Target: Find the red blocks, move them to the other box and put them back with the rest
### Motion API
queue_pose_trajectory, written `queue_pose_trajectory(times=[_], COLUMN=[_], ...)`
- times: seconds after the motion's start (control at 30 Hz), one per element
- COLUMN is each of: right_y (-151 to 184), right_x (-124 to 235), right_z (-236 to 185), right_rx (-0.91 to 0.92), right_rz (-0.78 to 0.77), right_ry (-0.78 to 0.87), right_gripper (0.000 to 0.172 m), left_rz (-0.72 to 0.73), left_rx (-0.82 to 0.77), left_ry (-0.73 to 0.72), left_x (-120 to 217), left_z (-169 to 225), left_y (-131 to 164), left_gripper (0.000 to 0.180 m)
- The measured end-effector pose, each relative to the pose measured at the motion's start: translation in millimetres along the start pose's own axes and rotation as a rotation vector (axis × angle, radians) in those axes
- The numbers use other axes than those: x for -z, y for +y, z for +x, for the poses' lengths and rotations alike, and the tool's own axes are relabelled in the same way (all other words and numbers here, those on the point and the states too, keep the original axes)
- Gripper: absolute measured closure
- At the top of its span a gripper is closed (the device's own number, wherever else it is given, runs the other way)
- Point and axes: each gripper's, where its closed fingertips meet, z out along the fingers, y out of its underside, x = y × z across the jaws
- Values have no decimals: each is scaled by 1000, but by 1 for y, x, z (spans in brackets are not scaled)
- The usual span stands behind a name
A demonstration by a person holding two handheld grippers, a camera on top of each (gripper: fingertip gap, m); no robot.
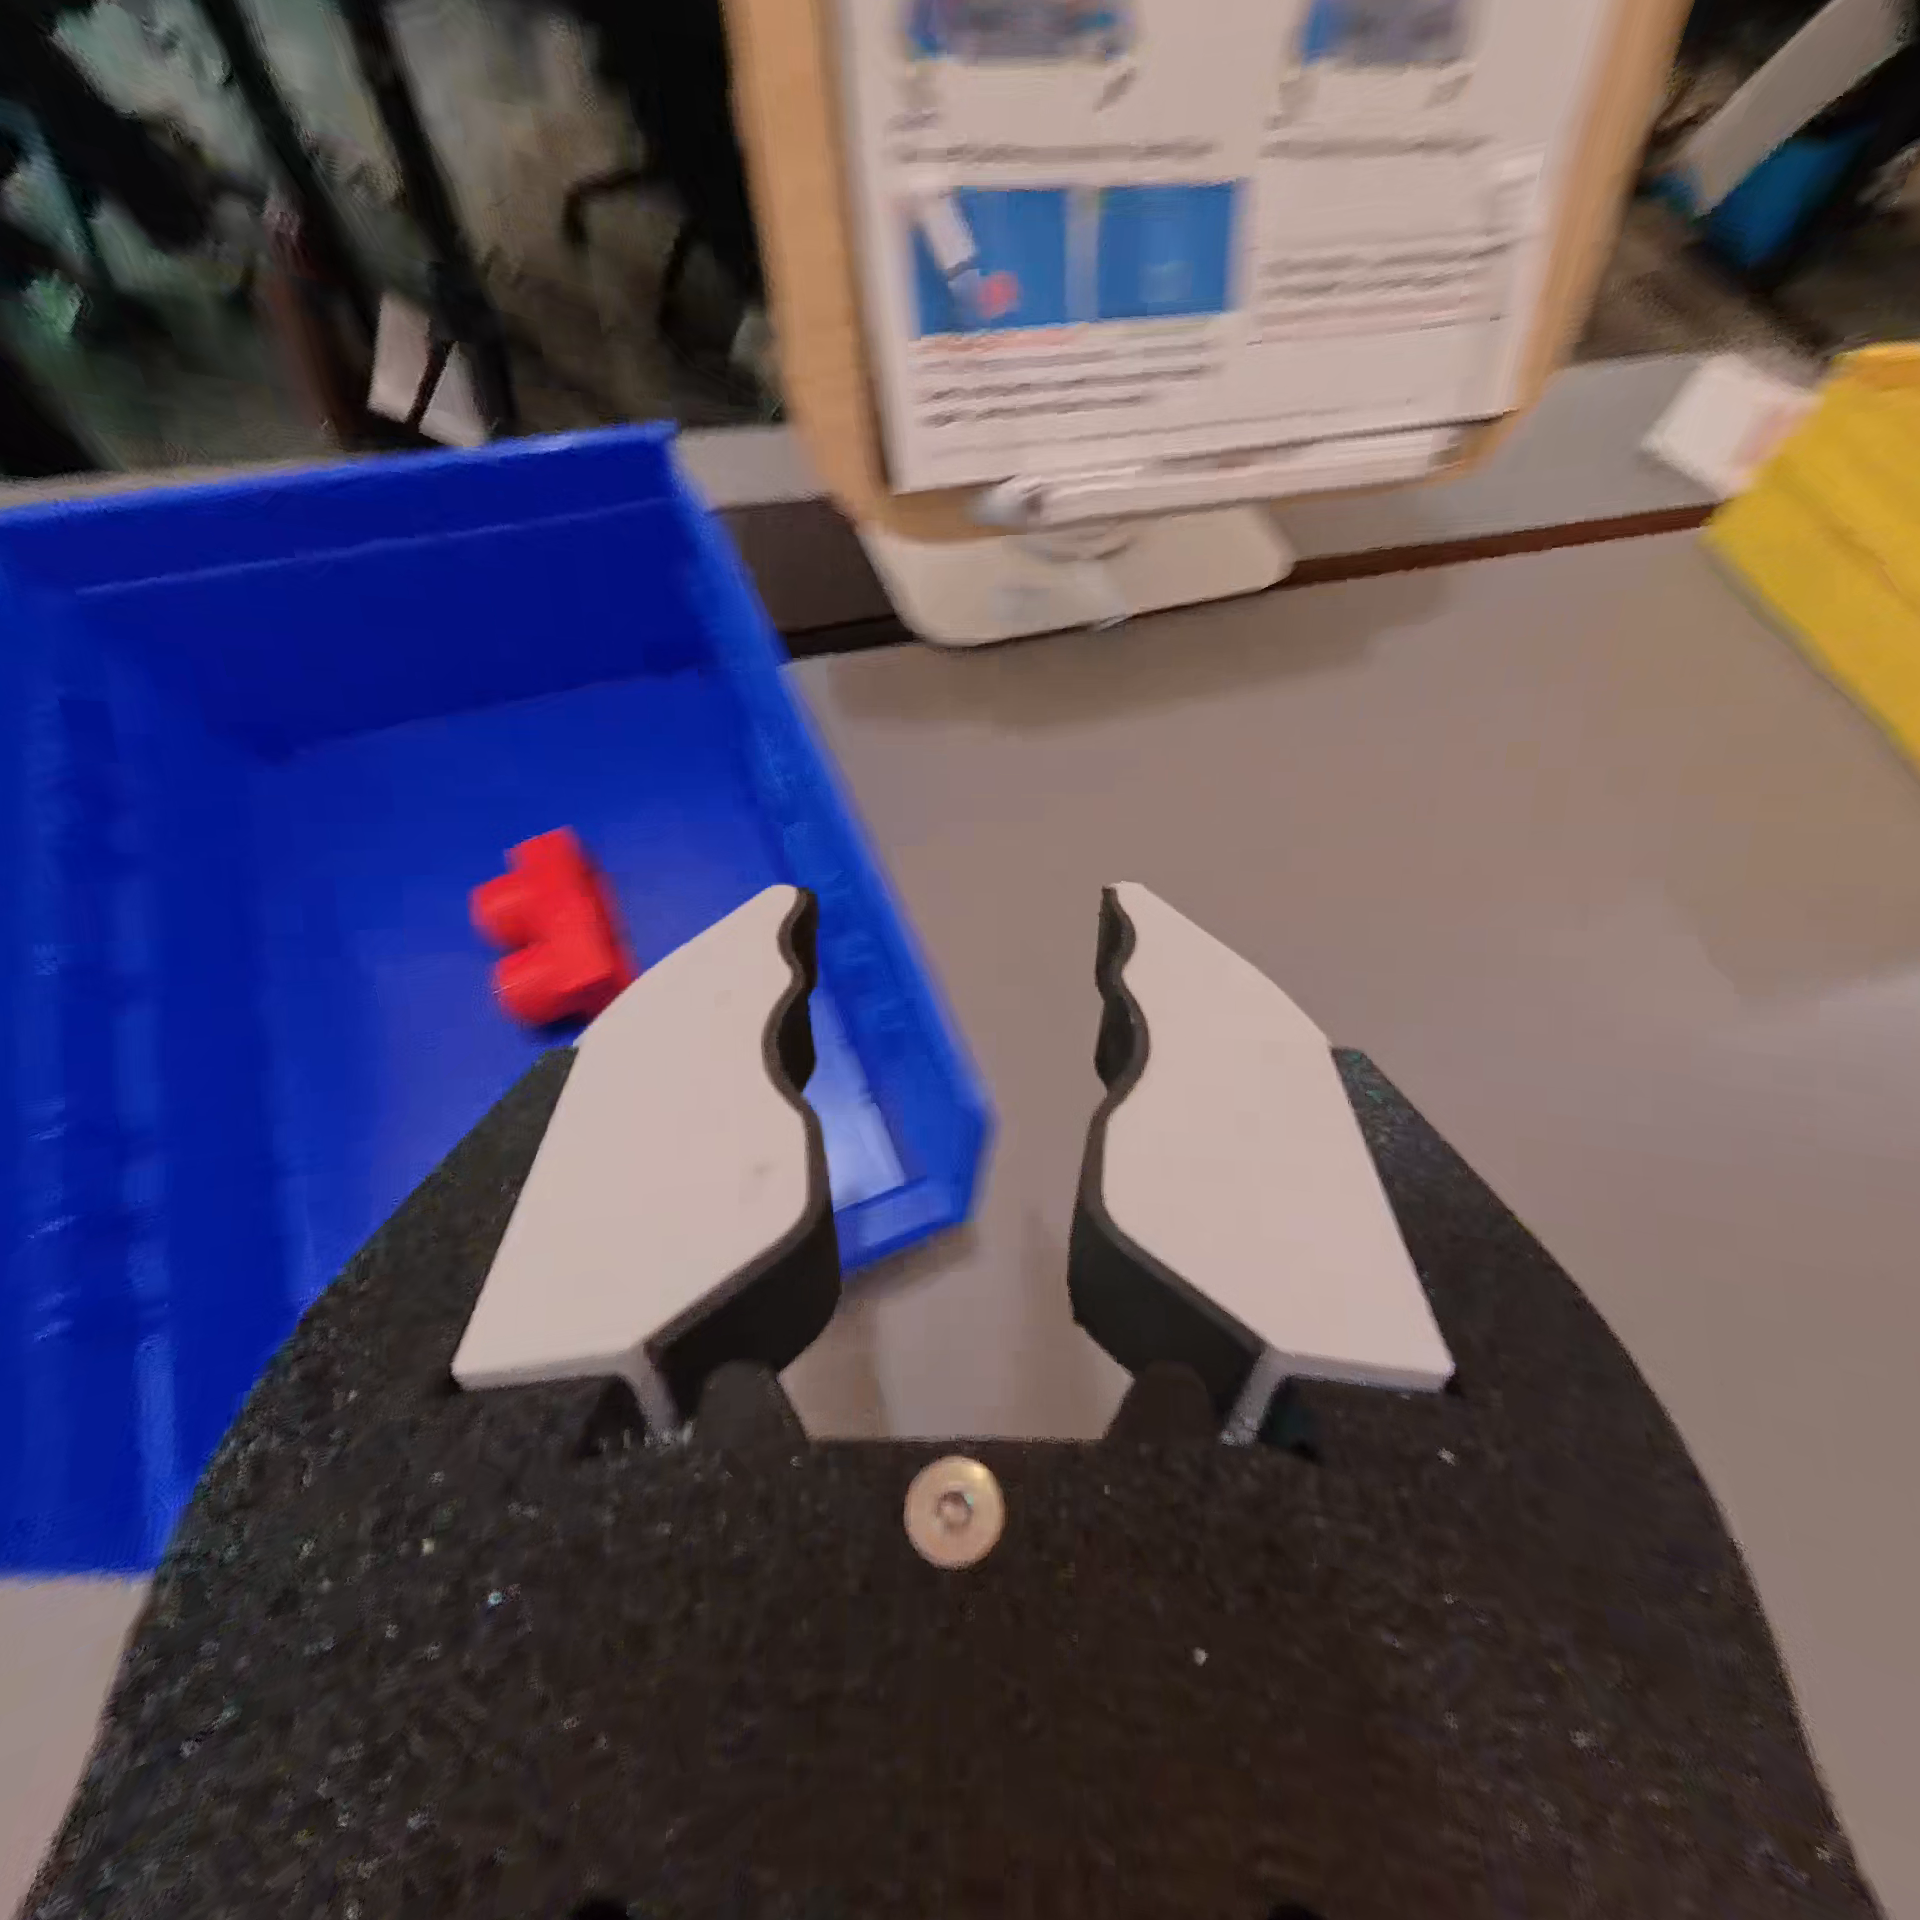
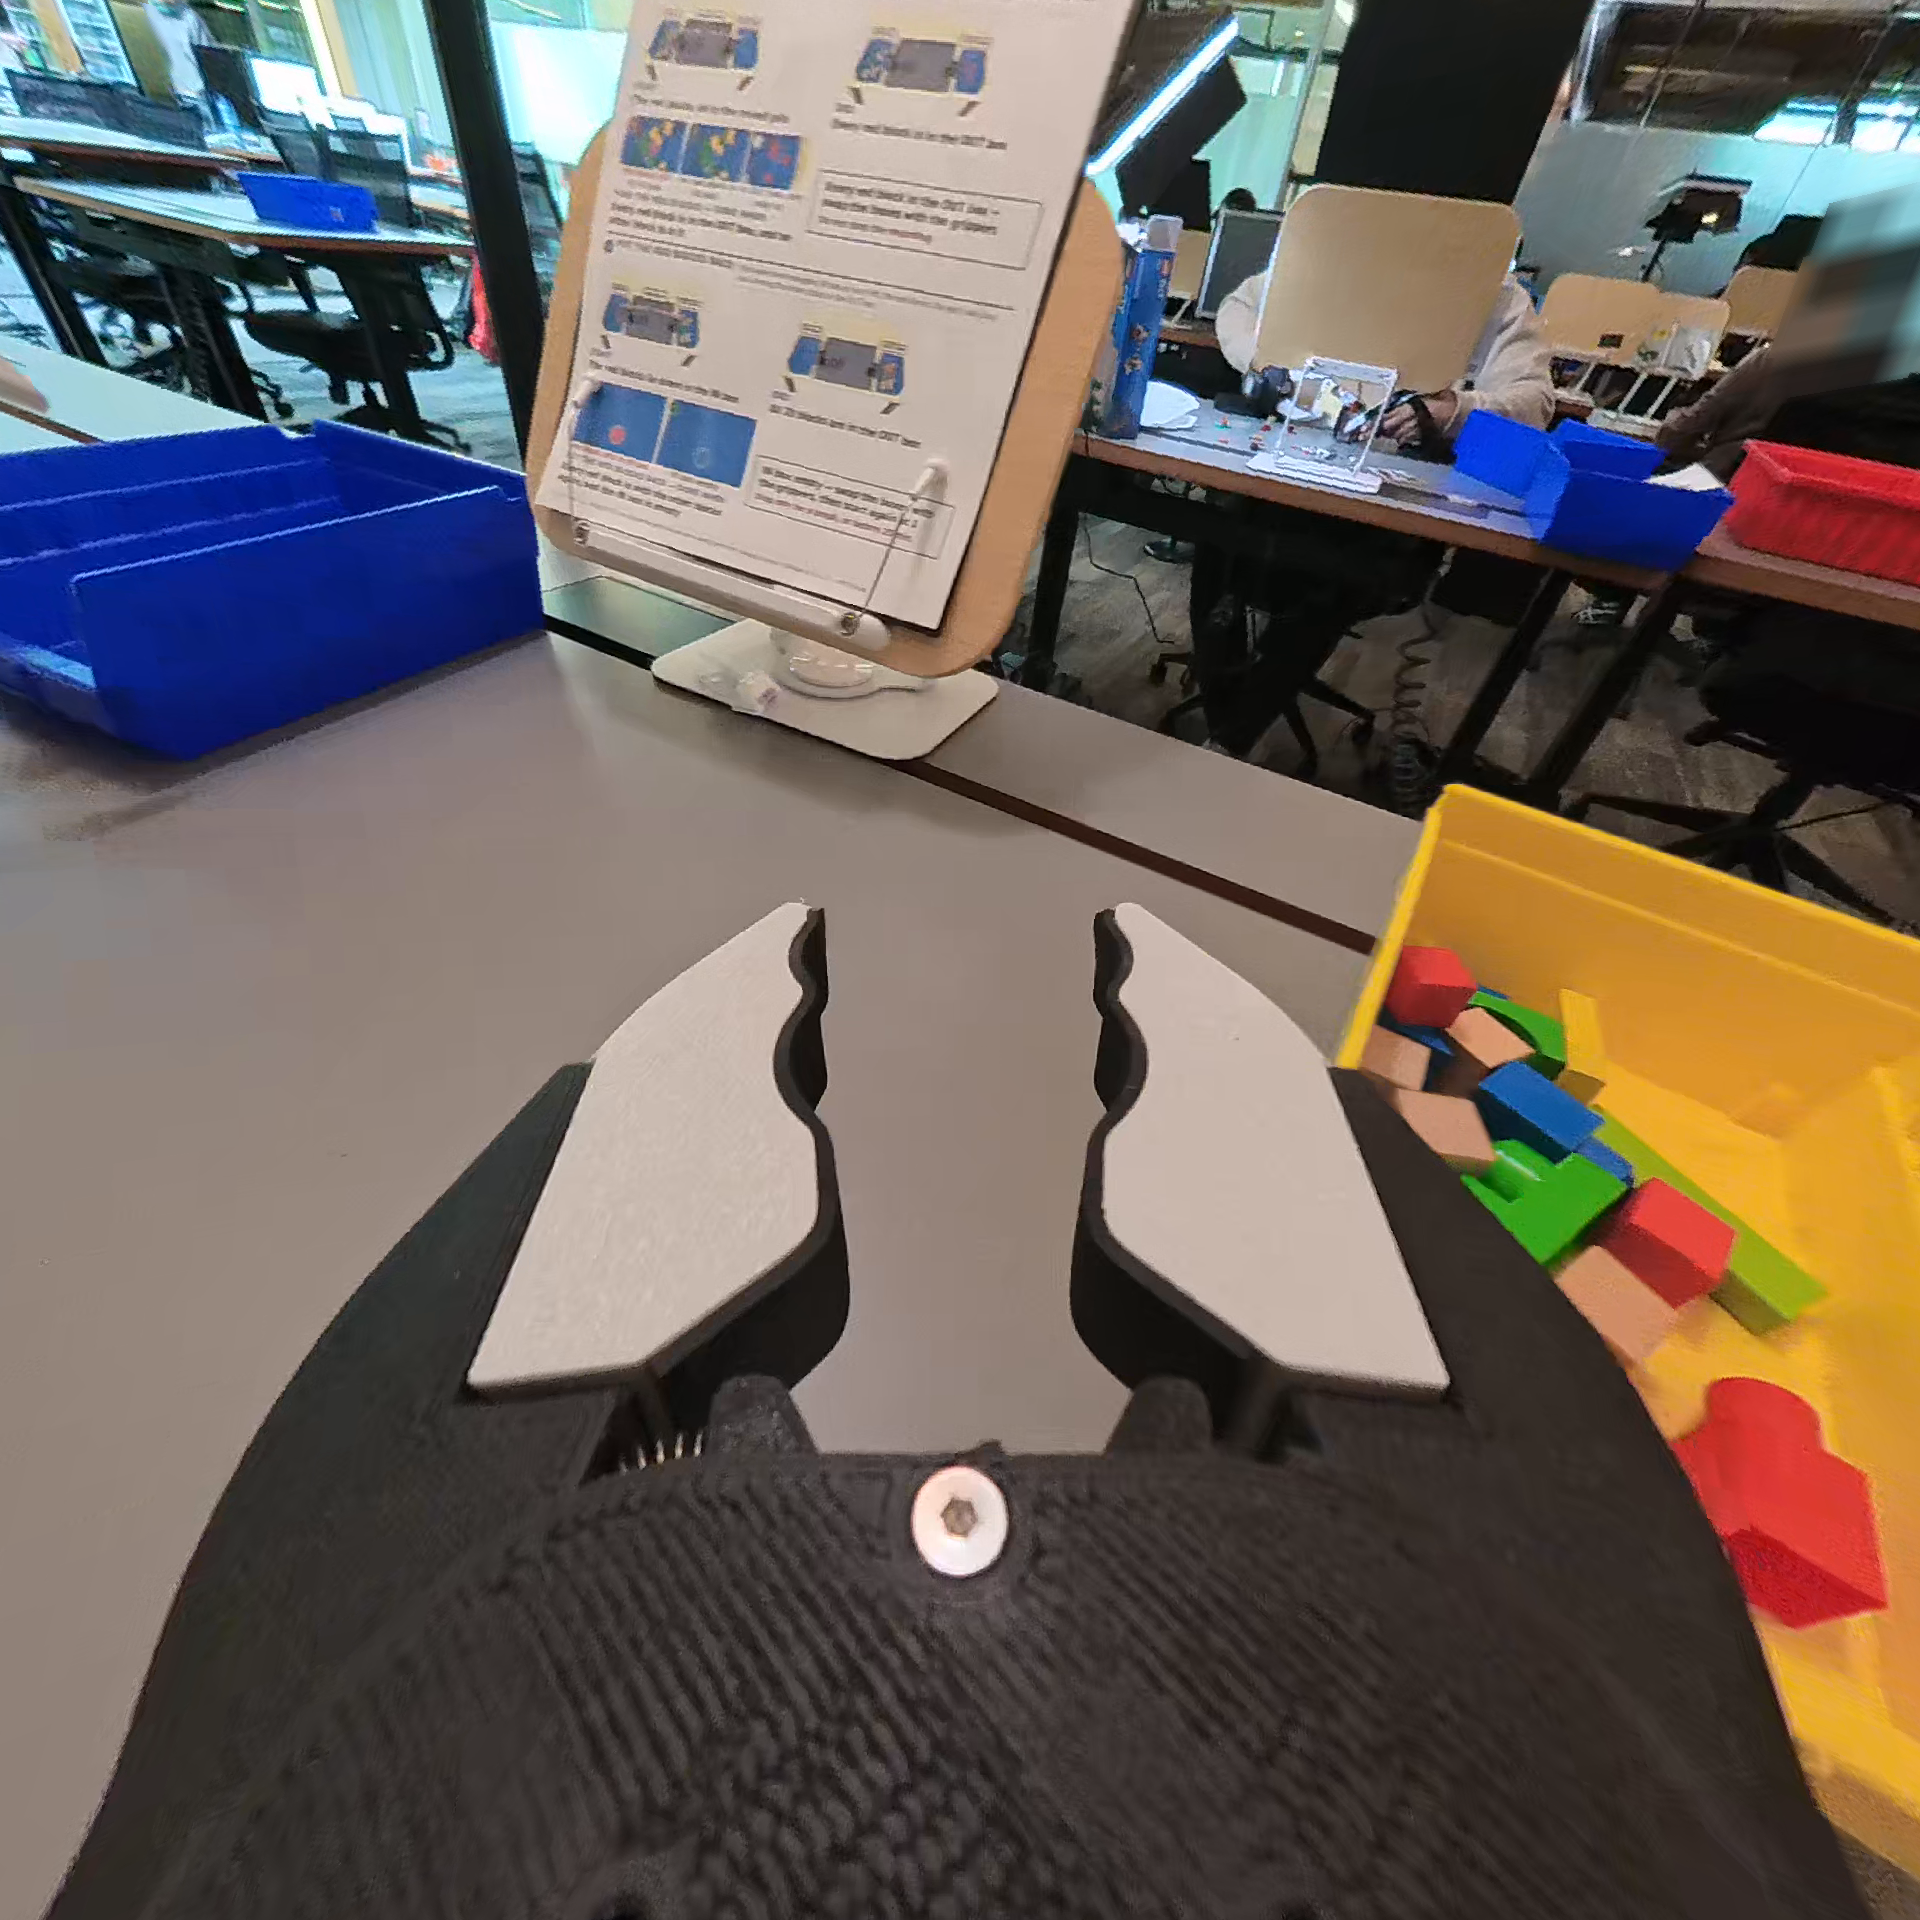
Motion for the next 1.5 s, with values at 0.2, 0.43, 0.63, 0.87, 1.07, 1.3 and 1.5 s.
queue_pose_trajectory(times=[0.2,0.43,0.63,0.87,1.07,1.3,1.5], right_y=[1,-4,3,7,8,13,17], right_x=[-11,-7,-3,-5,-5,-6,-13], right_z=[-23,-24,-16,-15,-13,-8,-14], right_rx=[-18,4,-9,-18,-18,-42,-32], right_rz=[23,41,25,14,14,6,-16], right_ry=[-52,-41,-27,-39,-35,-32,-52], right_gripper=[122,122,122,122,122,122,122], left_rz=[-352,-593,-688,-699,-778,-808,-805], left_rx=[43,117,-155,-897,-1128,-1149,-1100], left_ry=[-162,-153,-98,98,120,185,226], left_x=[-35,-86,-101,-103,-115,-127,-126], left_z=[-90,-116,-129,-126,-137,-137,-133], left_y=[29,60,66,65,72,81,86], left_gripper=[115,112,113,97,93,99,107])
